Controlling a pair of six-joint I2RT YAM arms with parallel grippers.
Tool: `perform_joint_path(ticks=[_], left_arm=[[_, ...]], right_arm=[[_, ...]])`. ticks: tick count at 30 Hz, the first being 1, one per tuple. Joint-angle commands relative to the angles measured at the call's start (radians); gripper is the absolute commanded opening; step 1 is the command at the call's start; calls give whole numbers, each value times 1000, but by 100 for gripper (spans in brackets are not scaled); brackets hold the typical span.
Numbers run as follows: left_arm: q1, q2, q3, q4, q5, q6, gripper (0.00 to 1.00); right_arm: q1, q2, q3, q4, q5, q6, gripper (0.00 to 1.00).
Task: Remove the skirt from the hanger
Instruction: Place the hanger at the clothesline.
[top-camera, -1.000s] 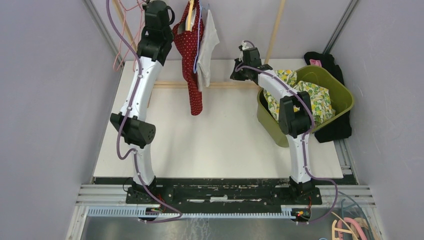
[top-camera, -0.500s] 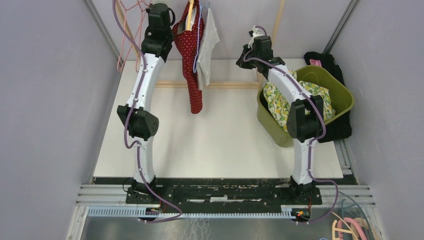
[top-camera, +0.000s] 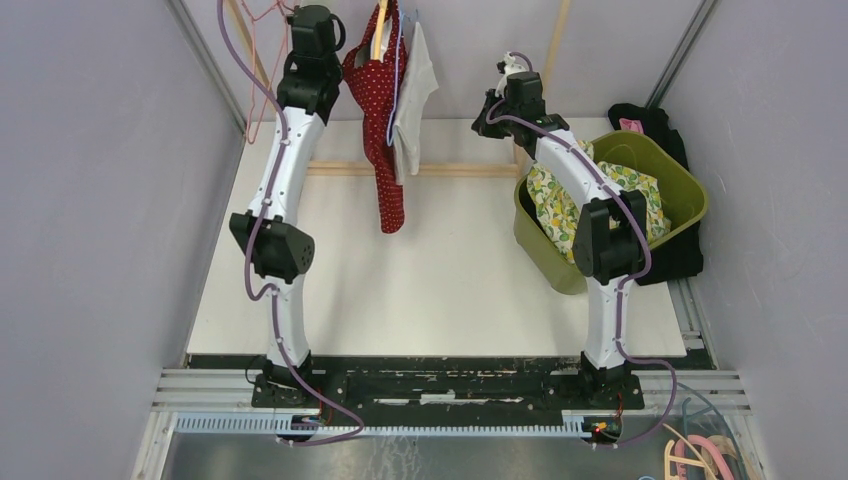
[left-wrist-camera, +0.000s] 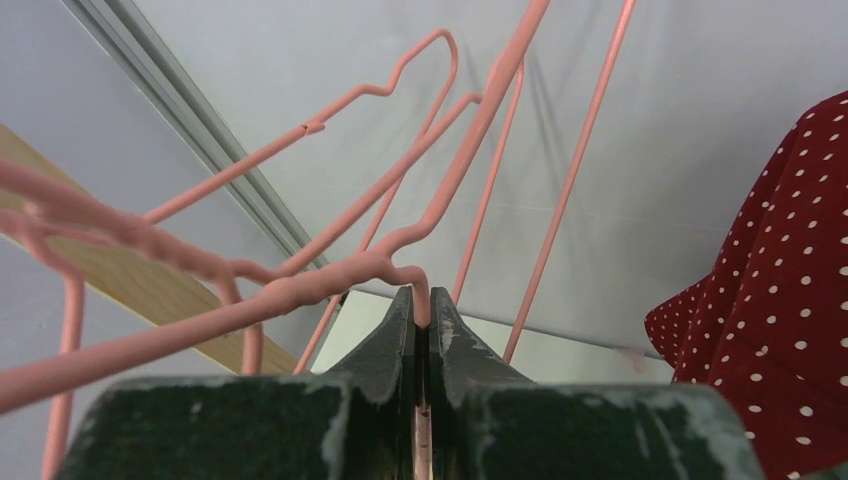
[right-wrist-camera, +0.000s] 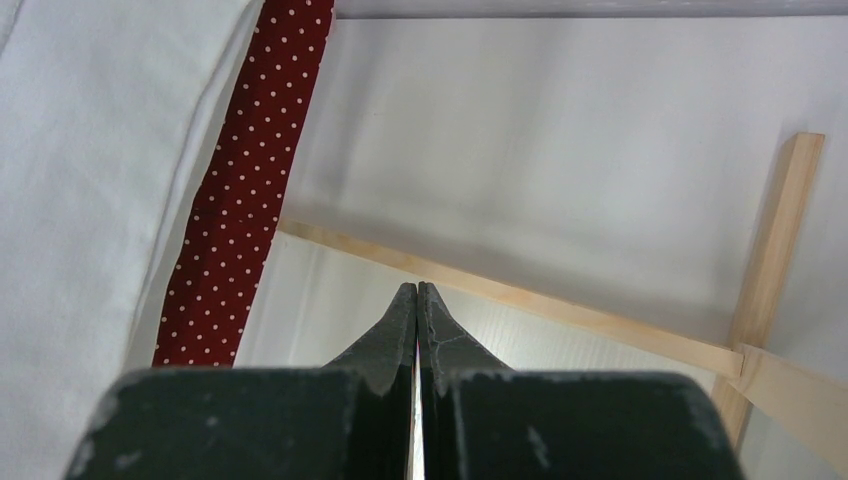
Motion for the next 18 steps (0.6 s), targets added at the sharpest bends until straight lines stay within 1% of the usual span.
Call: perform_joint_path(ticks=[1,4,9,12,18], left_arm=[[-5,-91,18,37,5,-8,3],[-9,-98,35,45,7,-6,3],[-6,-60,71,72,29,10,3],[-2,-39,88,73,30,-5,3],[16,-12,121,101,76,-32,3]], right_arm=[[2,-29,44,36,16,-2,1],[3,-31,43,38,15,-1,1],[3,-34,42,41,12,1,1],[3,-38,36,45,12,2,1],[1,-22,43,54,16,2,1]])
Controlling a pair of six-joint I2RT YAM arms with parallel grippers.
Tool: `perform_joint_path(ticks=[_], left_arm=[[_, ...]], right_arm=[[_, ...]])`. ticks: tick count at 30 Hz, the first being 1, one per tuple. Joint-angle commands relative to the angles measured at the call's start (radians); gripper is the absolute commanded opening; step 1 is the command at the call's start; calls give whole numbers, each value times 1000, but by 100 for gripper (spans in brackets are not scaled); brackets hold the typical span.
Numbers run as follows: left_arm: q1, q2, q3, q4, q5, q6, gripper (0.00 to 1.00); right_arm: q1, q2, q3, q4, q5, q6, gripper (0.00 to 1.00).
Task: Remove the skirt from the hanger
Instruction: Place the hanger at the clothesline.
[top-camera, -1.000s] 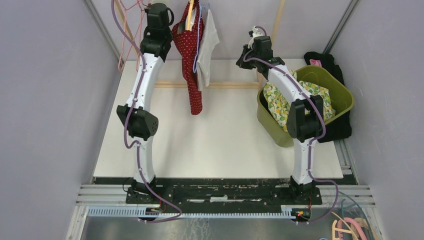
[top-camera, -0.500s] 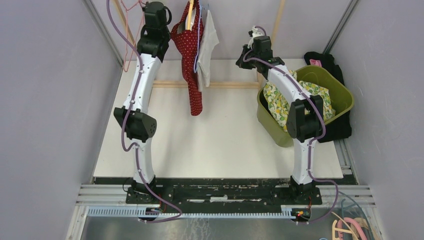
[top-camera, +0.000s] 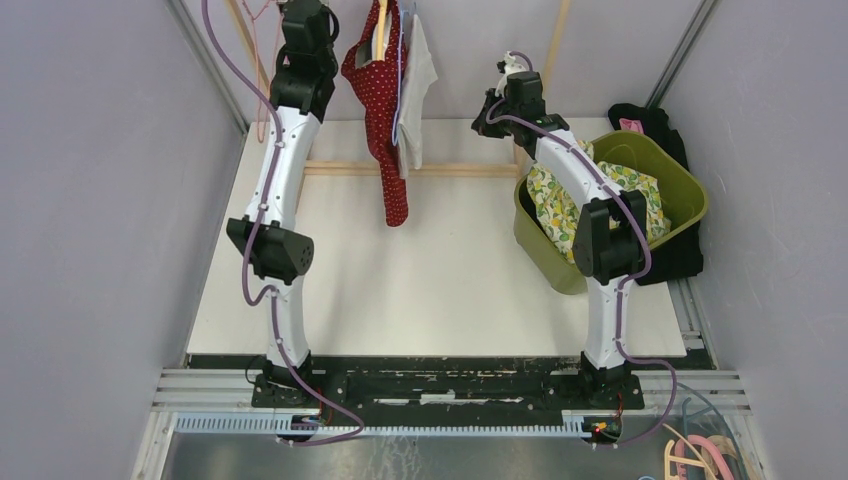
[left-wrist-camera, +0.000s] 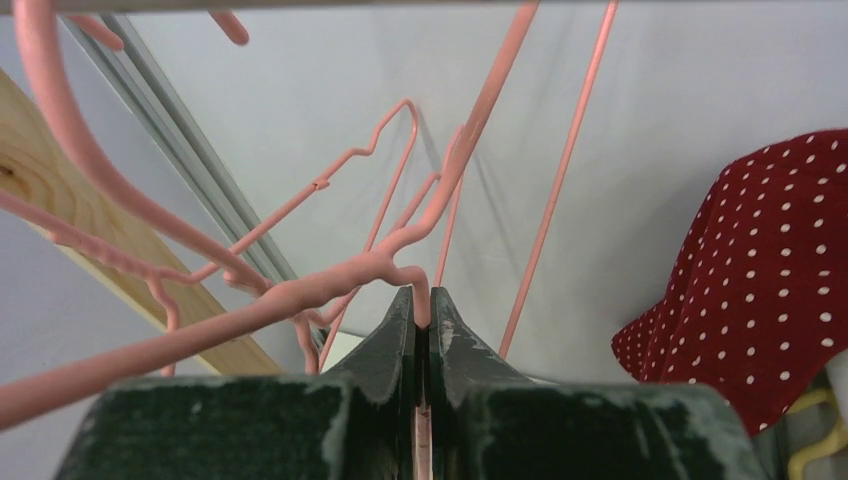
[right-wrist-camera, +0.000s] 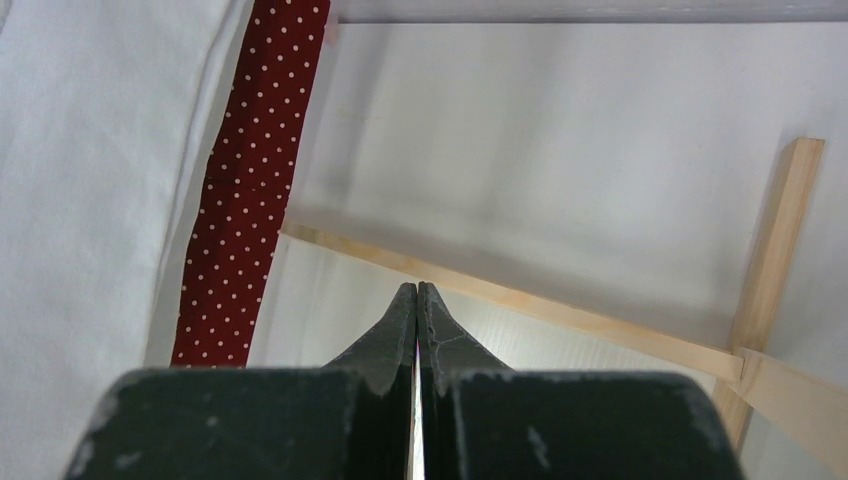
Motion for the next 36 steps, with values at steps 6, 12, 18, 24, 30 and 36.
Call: perform_joint_path(ticks=[6,12,18,24,30,36], left_arm=[[67,56,64,78,62,-68,3],[69,101,71,72,89,-87,3],[60,113,73,58,97,-86,3],[36,43,15,24,83,-75,3],[15,-42,-21,18,74,-50,3],[-22,-83,-47,39,55,-23,3]], right_arm=[[0,-4,73,59,17,13,1],[-10,-10,73,58,23,8,1],[-19,-11,66,51,36,-10,1],[-18,87,117,59,42,-10,1],[-18,251,278,27,49,17,1],[-17,387,419,-8,58,64,1]])
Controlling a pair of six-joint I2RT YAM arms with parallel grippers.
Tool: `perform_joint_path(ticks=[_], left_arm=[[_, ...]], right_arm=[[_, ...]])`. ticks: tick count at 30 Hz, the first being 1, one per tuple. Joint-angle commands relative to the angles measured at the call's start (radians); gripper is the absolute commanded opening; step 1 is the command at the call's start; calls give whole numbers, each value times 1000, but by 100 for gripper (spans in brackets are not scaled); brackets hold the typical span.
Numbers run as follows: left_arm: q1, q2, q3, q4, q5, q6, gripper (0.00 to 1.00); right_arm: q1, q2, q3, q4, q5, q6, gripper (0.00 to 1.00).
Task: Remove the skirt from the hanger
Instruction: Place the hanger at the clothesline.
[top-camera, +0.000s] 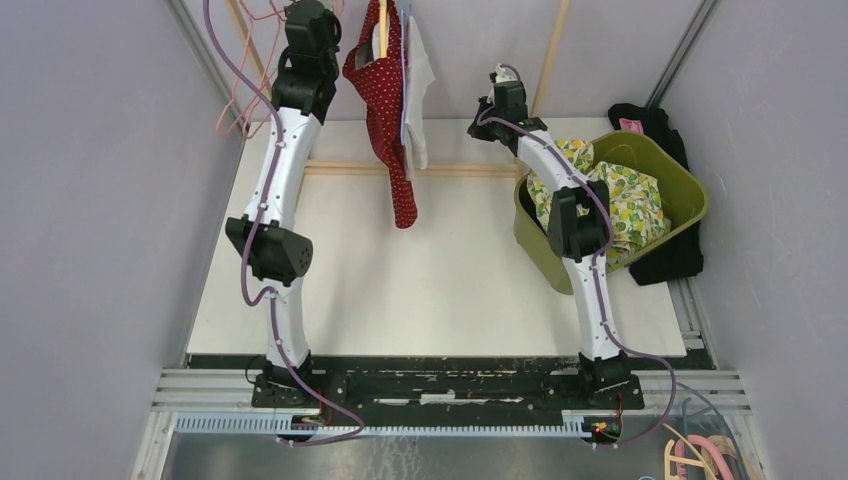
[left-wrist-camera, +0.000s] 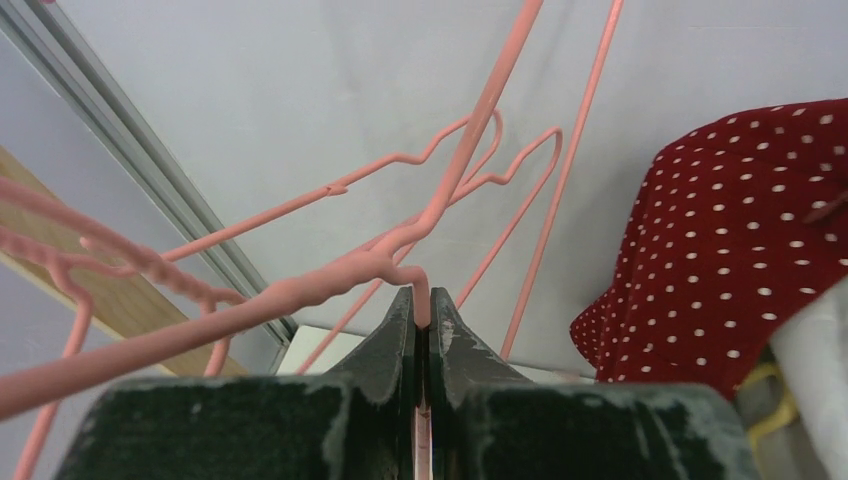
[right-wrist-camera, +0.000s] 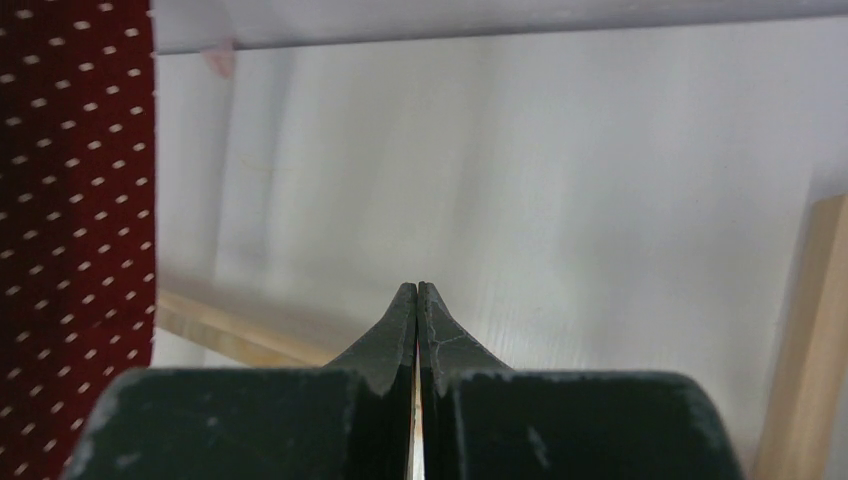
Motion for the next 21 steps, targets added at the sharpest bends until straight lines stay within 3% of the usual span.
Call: perform_joint_path(ticks=[1,12,21], left_arm=[[-37,-81,-13,36,-23,39,3],[-80,-94,-54,49,-75,110,3],[-80,-127,-100,41,-132,150,3]], right_arm=[[1,58,107,7,18,56,0],[1,161,116,40,-26,150,1],[8,132,38,18,-71,163,1]])
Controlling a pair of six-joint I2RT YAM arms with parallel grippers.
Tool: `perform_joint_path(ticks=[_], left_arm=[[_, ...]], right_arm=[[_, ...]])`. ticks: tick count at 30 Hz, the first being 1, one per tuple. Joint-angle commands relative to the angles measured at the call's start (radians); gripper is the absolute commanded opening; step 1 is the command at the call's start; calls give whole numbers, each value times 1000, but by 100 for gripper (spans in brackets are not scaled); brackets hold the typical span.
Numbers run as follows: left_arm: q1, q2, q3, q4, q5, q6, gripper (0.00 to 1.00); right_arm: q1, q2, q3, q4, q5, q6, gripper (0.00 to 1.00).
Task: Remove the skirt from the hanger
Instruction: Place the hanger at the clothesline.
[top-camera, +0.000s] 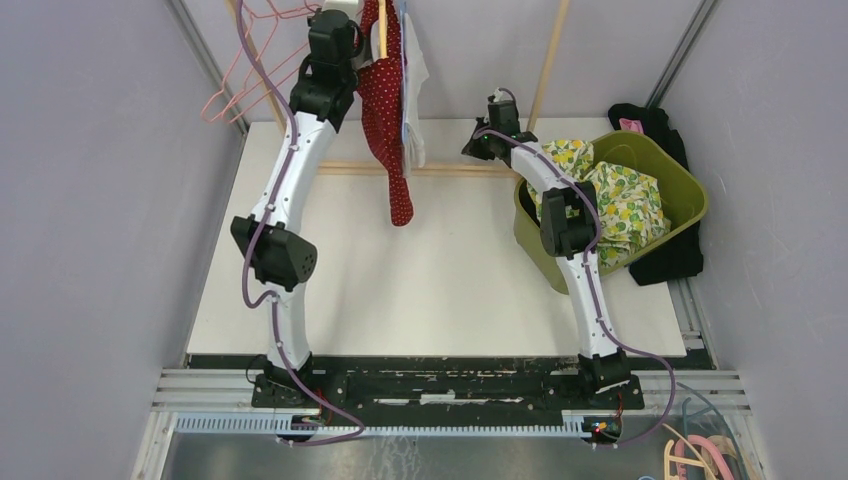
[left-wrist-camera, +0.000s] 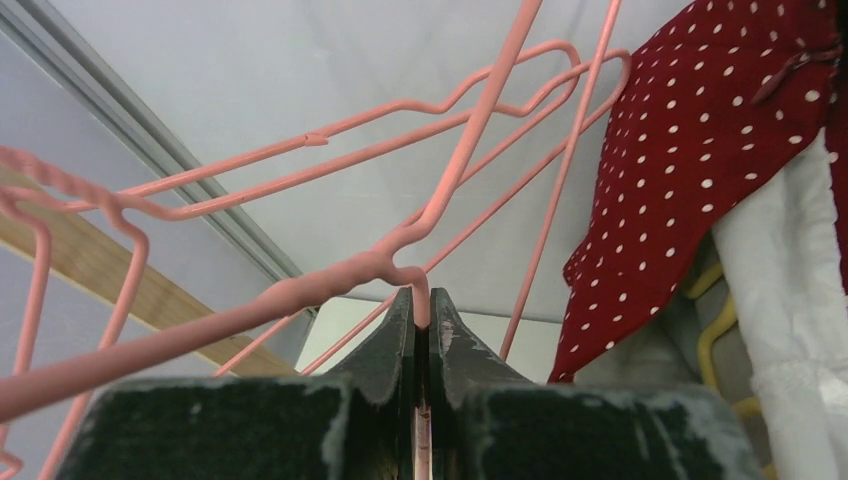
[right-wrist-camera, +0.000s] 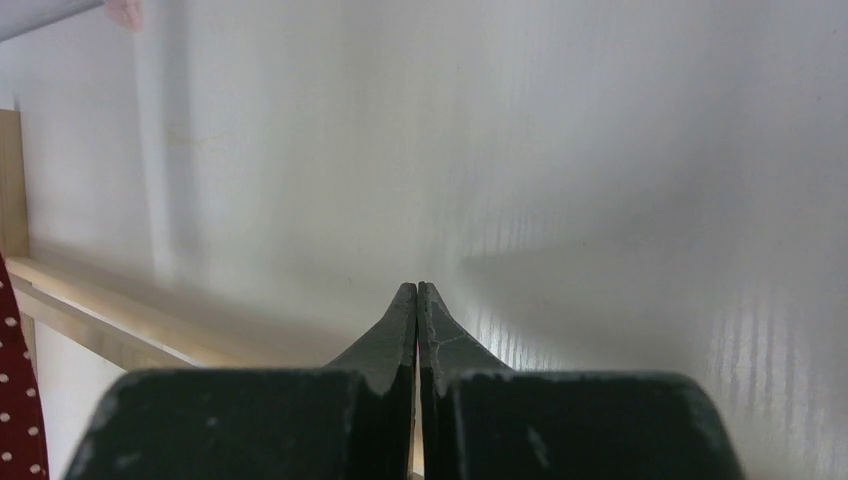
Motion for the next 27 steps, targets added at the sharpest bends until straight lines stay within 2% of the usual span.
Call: perform_joint_path(ticks=[1,10,18,27], left_arm=[[1,-95,-8,40,-43,56,3],[0,-157,-81,27,-57,68,3],[1,-184,-98,7,-34,50,3],[13,-185,-143,-3,-46,71,3]], right_arm=[[9,-47,-30,13,-33,10,1],[34,-150,-153,-83,-76,-66,1],[49,-290,-350,-78,-63,-130,1],[61,-362,-436,-82,-73,-153,1]])
